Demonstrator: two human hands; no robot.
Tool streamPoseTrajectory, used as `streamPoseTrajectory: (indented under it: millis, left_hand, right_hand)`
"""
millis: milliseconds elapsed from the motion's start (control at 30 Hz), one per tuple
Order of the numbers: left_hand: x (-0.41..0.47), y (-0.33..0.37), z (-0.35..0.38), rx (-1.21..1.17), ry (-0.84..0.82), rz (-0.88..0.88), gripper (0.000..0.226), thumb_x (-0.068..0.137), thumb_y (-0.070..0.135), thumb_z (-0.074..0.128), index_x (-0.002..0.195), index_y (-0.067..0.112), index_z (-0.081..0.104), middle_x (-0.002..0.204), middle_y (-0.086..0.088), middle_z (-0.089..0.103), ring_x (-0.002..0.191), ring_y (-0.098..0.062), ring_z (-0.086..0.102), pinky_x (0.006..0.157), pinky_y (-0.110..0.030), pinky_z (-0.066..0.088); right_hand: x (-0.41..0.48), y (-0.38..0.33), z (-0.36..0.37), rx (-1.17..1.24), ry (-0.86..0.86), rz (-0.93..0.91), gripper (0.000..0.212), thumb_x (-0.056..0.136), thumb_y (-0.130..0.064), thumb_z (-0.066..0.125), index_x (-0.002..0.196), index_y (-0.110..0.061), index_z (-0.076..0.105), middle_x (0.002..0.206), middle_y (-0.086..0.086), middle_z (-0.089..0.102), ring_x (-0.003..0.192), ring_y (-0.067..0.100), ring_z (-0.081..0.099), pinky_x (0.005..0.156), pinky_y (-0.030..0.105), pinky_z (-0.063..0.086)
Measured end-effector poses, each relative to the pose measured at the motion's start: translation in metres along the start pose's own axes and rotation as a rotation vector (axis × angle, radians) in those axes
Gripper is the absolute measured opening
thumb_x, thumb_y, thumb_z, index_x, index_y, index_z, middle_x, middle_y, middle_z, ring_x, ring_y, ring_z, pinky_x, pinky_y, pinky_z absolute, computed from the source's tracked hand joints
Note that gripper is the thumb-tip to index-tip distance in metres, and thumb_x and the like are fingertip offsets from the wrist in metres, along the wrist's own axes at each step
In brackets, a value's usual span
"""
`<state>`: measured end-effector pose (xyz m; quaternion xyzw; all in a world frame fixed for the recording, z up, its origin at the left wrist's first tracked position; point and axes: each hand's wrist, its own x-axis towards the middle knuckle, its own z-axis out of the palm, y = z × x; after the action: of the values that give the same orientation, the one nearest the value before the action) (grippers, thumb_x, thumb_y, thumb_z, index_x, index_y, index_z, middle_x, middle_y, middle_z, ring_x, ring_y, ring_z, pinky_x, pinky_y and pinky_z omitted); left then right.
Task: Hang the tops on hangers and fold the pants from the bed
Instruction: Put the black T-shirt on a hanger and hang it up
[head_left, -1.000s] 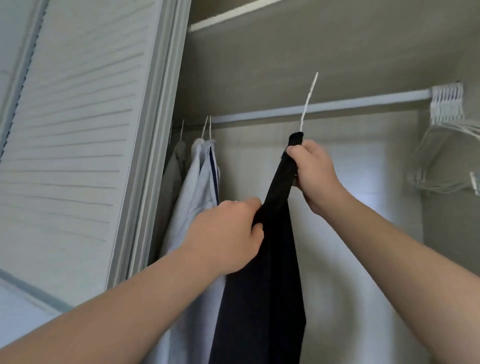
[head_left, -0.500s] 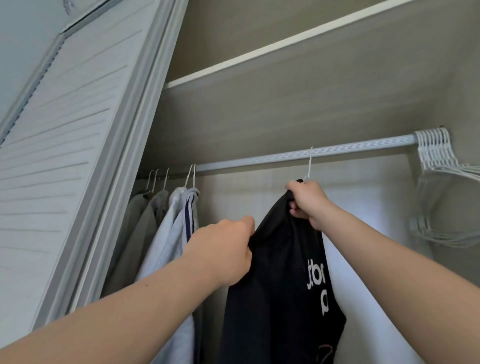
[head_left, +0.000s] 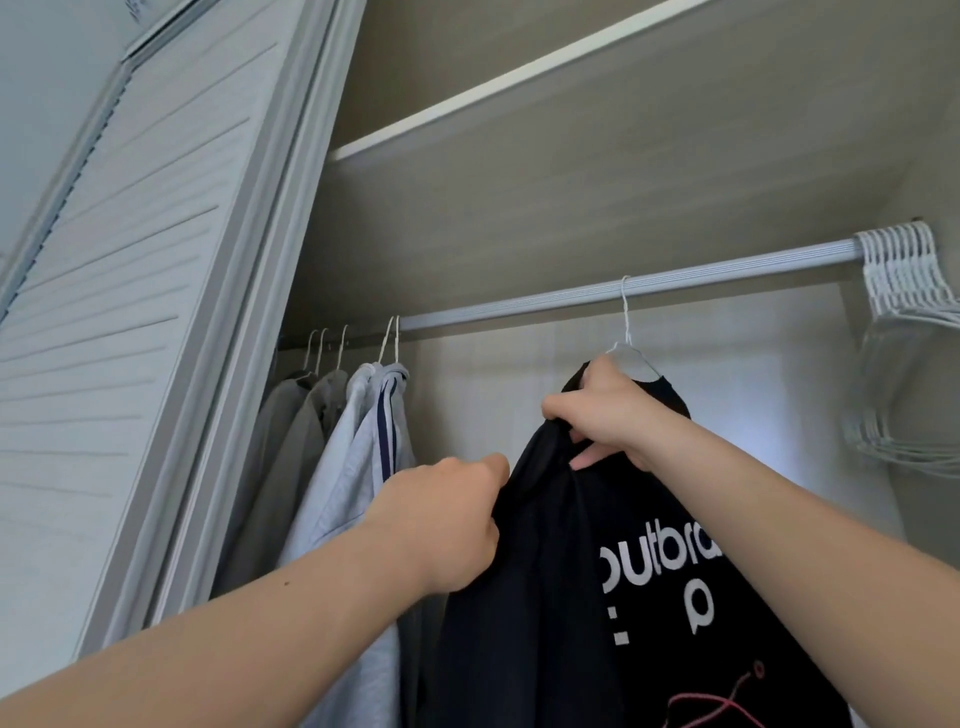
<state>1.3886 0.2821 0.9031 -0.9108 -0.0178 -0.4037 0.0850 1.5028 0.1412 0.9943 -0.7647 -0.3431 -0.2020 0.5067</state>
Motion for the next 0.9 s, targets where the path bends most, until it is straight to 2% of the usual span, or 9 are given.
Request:
streamPoseTrajectory:
  millis: [200,300,433,500,633,700,767,900]
  left_hand:
    - [-0.008,-0.013,0.001,0.017,-0.036,-0.026,0.010,0.089,0.016,0.046,0.095,0.020,0.040,0.087,-0.003,0.059,0.082,-0.031,0.060,0.064,-0.036,0.045]
    - [-0.013,-0.024,0.001,0.029,-0.034,-0.062,0.009,0.090,0.015,0.045,0.095,0.020,0.040,0.087,-0.002,0.058,0.083,-0.030,0.060,0.063,-0.035,0.042]
    - [-0.016,-0.040,-0.002,0.065,-0.003,-0.105,0.010,0.093,0.015,0.045,0.094,0.023,0.038,0.082,0.002,0.054,0.075,-0.024,0.055,0.057,-0.033,0.035]
    - [-0.017,-0.046,-0.004,0.079,0.005,-0.124,0.010,0.093,0.015,0.045,0.095,0.022,0.039,0.080,0.002,0.055,0.072,-0.024,0.054,0.055,-0.032,0.035]
    - [-0.019,-0.059,-0.008,0.113,0.004,-0.169,0.014,0.093,0.015,0.045,0.103,0.024,0.042,0.084,0.000,0.058,0.076,-0.026,0.061,0.061,-0.033,0.045]
    - [-0.020,-0.065,-0.009,0.142,0.004,-0.185,0.017,0.094,0.015,0.045,0.109,0.023,0.044,0.086,-0.001,0.058,0.077,-0.026,0.062,0.061,-0.032,0.043]
    - [-0.020,-0.069,-0.009,0.167,0.006,-0.201,0.015,0.094,0.015,0.045,0.107,0.021,0.044,0.085,-0.001,0.057,0.077,-0.025,0.061,0.059,-0.031,0.038]
    - [-0.019,-0.078,-0.012,0.212,0.008,-0.237,0.014,0.093,0.014,0.045,0.098,0.023,0.036,0.086,-0.001,0.056,0.077,-0.027,0.059,0.061,-0.034,0.039]
  right_hand:
    - [0.008,-0.004,0.035,-0.011,-0.053,-0.017,0.016,0.085,-0.008,0.057,0.100,-0.007,0.051,0.099,0.012,0.053,0.087,0.029,0.063,0.058,0.041,0.063]
    - [0.015,-0.008,0.054,0.023,-0.075,-0.039,0.021,0.088,-0.001,0.050,0.108,-0.003,0.056,0.106,0.019,0.062,0.088,0.035,0.068,0.056,0.043,0.062]
    - [0.026,-0.018,0.077,0.118,-0.109,-0.047,0.028,0.090,0.007,0.040,0.110,0.004,0.059,0.108,0.030,0.066,0.074,0.038,0.068,0.039,0.033,0.054]
    - [0.034,-0.023,0.088,0.121,-0.116,-0.060,0.029,0.091,0.007,0.039,0.111,0.005,0.060,0.108,0.030,0.066,0.076,0.041,0.068,0.038,0.036,0.054]
    - [0.055,-0.031,0.107,0.077,-0.108,-0.101,0.033,0.090,0.010,0.037,0.111,0.008,0.062,0.105,0.031,0.067,0.087,0.048,0.069,0.051,0.048,0.058]
    - [0.068,-0.035,0.115,0.015,-0.087,-0.155,0.030,0.089,0.007,0.039,0.105,0.008,0.065,0.102,0.031,0.068,0.089,0.049,0.068,0.066,0.058,0.059]
    - [0.077,-0.040,0.123,-0.076,-0.065,-0.209,0.029,0.088,0.003,0.042,0.100,0.005,0.068,0.098,0.028,0.070,0.091,0.046,0.068,0.080,0.058,0.057]
    - [0.088,-0.048,0.142,-0.182,-0.056,-0.270,0.028,0.089,-0.002,0.043,0.104,0.000,0.067,0.104,0.025,0.069,0.094,0.043,0.068,0.083,0.053,0.058]
